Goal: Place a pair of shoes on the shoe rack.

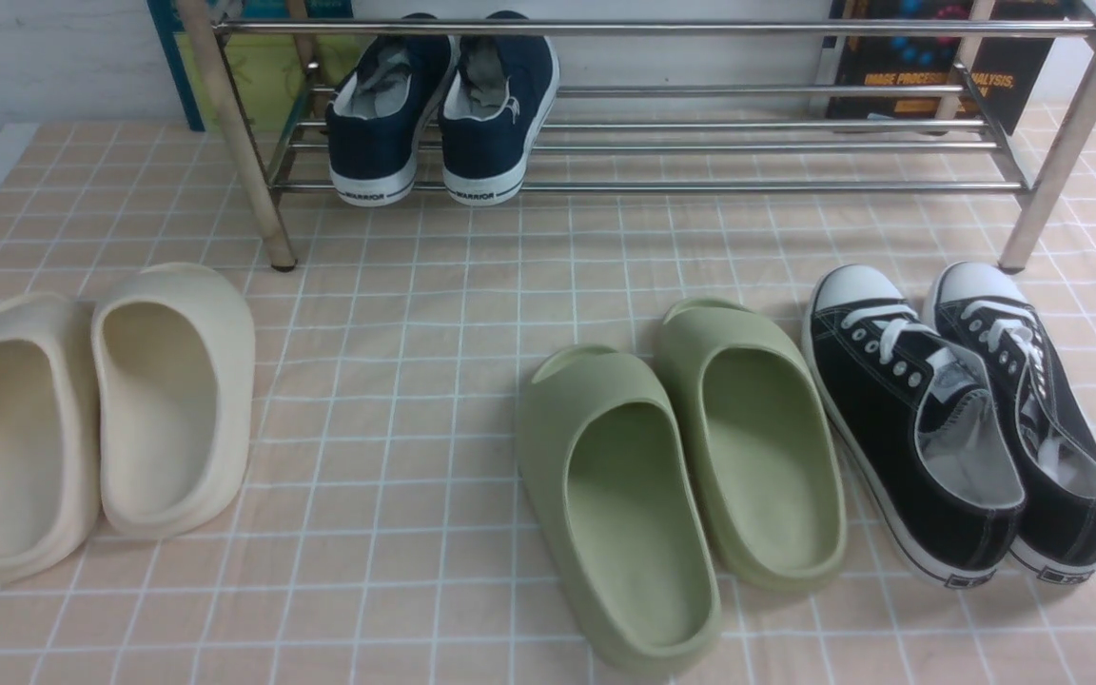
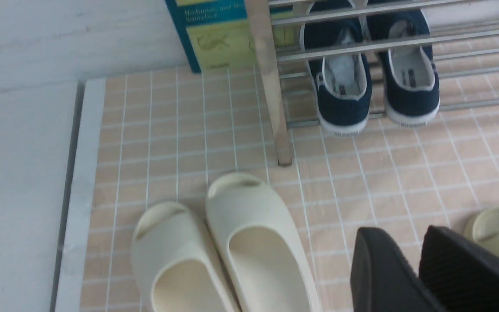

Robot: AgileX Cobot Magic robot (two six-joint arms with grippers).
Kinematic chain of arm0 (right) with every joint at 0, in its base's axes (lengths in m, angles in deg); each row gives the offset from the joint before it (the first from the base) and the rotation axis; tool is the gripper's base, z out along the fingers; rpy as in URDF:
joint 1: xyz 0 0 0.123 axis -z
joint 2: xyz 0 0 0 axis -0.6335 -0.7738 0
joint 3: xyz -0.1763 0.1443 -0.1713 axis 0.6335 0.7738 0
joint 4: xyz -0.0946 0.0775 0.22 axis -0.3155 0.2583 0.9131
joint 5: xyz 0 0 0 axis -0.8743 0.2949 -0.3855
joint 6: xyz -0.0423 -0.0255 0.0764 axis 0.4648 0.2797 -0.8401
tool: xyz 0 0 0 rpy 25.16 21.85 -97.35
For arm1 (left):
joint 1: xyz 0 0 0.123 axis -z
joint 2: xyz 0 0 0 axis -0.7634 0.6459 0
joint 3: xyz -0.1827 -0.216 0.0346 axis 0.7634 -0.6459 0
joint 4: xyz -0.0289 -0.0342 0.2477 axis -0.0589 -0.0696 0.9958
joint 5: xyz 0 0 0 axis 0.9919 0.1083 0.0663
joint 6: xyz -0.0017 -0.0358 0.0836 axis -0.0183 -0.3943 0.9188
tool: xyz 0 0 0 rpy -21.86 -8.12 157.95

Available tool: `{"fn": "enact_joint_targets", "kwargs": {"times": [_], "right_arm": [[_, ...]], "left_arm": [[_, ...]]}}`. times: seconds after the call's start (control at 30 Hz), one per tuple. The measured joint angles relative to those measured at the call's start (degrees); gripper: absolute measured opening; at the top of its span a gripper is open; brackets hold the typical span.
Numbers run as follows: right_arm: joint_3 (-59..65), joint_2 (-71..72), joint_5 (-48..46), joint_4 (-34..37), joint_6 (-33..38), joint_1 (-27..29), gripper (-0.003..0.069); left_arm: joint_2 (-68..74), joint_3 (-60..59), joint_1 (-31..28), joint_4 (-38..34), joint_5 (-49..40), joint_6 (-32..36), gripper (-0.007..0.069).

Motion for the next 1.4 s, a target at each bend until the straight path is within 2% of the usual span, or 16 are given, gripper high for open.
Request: {"fn": "enact_joint_targets", "kwargs": {"times": [0.17,0.37,0.57,0.83,0.97,1.13,1.2,1.33,1.4], "right_arm": [[0.0,0.0,0.0,-0.01,0.0,0.0,0.0239],[0.0,0.0,0.0,-0.01,0.0,0.0,0.0239],[0.0,0.0,0.0,-0.01,0.0,0.0,0.0239],[0.0,0.0,0.0,-0.01,0.0,0.0,0.0239],[0.0,0.0,0.0,-0.01,0.0,0.0,0.0239],[0.0,0.0,0.0,-0.01,0.0,0.0,0.0239],[0.0,0.0,0.0,-0.01,0.0,0.0,0.0239],[0.0,0.0,0.0,-0.01,0.0,0.0,0.0239],[0.0,0.0,0.0,-0.01,0.0,0.0,0.0239]], "left_arm": [[-12.56,-17.94,0.0,0.93,1.95,-2.52,0.0185],[-25.35,-31.05,0.0,2.58,3.6,-6.24,0.0194],[-33.04,-36.21,0.0,2.38,3.76,-6.3,0.0195],[-45.61,-42.58,0.0,-1.77,4.07,-6.52,0.02],[-47.48,-44.43,0.0,-1.77,0.0,-6.58,0.0201],[-47.64,-44.66,0.0,0.66,0.0,-6.81,0.02],[-47.64,-44.66,0.0,1.69,0.0,-6.92,0.0178],[-47.98,-45.73,0.0,2.15,0.0,-6.92,0.0048],[-49.0,-48.42,-0.48,2.14,0.59,-6.92,0.0013]]}}
